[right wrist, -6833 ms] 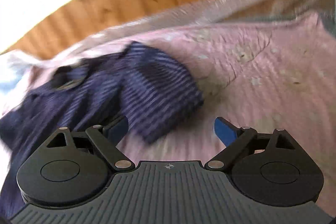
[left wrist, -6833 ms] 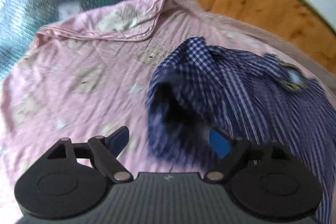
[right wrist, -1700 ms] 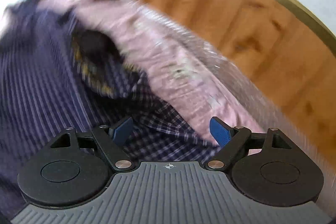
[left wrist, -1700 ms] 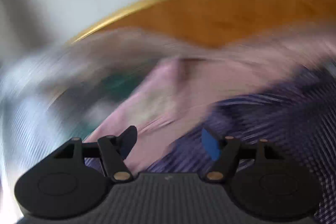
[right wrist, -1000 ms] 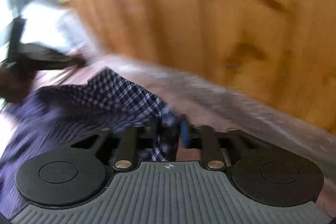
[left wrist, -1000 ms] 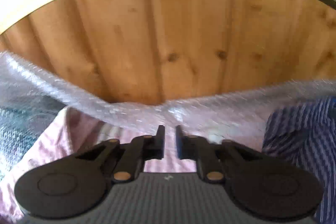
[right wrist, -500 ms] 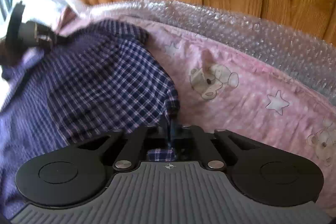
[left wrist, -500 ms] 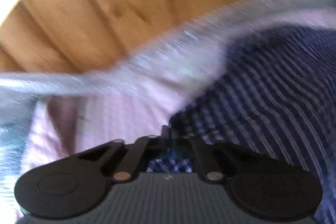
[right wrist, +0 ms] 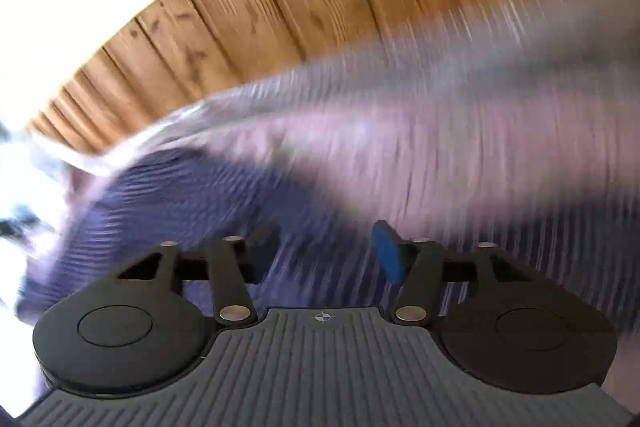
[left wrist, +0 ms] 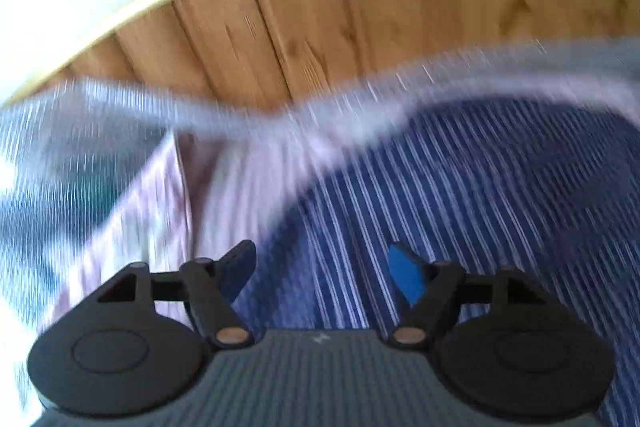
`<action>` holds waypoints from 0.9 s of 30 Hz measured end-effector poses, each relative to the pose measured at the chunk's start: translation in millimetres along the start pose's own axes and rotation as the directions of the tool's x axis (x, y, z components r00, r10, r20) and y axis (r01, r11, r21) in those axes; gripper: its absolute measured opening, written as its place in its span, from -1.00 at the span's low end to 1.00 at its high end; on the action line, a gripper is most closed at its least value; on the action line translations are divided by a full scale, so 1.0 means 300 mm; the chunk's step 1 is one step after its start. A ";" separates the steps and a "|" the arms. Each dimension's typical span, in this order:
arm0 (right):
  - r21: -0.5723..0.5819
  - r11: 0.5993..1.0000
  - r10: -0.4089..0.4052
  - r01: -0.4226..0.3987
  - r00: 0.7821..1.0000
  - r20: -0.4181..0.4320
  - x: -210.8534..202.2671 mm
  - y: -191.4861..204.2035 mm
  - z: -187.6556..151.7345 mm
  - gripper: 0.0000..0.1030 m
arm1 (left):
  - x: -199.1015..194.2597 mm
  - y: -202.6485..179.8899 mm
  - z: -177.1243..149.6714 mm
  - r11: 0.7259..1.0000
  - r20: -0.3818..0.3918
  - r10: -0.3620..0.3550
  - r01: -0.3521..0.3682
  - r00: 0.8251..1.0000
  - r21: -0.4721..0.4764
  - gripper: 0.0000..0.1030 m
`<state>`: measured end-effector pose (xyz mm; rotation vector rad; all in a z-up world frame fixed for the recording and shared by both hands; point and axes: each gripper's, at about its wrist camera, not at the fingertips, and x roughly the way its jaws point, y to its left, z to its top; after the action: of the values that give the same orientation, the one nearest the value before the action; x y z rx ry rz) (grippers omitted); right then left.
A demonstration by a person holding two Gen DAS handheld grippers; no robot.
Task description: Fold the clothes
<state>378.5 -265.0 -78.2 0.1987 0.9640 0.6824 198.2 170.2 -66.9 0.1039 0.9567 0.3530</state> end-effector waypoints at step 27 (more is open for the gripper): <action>-0.420 0.886 -0.218 0.195 0.976 -0.008 -0.497 0.352 -0.917 0.30 | -0.736 -0.058 -1.168 0.972 -0.026 -0.212 0.207 0.977 -0.112 0.70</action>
<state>51.8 -312.4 -85.2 -0.3012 0.8537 0.6824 -198.5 55.2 -100.4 -0.1037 0.9737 0.2119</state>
